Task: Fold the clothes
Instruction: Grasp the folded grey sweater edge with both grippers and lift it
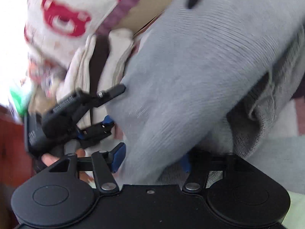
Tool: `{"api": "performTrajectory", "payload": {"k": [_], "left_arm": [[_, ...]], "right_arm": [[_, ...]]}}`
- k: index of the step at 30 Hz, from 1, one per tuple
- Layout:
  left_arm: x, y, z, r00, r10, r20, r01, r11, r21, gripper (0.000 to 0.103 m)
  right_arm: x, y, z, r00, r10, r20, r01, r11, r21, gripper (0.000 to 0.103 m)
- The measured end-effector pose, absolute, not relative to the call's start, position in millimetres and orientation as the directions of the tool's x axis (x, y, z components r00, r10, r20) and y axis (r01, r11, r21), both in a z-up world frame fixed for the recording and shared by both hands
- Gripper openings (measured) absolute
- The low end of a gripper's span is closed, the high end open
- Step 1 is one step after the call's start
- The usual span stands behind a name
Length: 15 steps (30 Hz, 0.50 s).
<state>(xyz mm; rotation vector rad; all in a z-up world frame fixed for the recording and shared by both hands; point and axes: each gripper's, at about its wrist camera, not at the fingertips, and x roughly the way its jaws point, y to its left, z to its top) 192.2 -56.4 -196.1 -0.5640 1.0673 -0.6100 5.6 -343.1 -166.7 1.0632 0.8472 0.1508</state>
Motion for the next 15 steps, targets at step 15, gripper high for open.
{"api": "performTrajectory", "payload": {"k": [15], "left_arm": [[192.4, -33.3, -201.8, 0.362, -0.663, -0.656, 0.181, 0.74, -0.648, 0.013]], "right_arm": [[2.0, -325.1, -173.4, 0.589, 0.601, -0.54, 0.158, 0.57, 0.806, 0.011]]}}
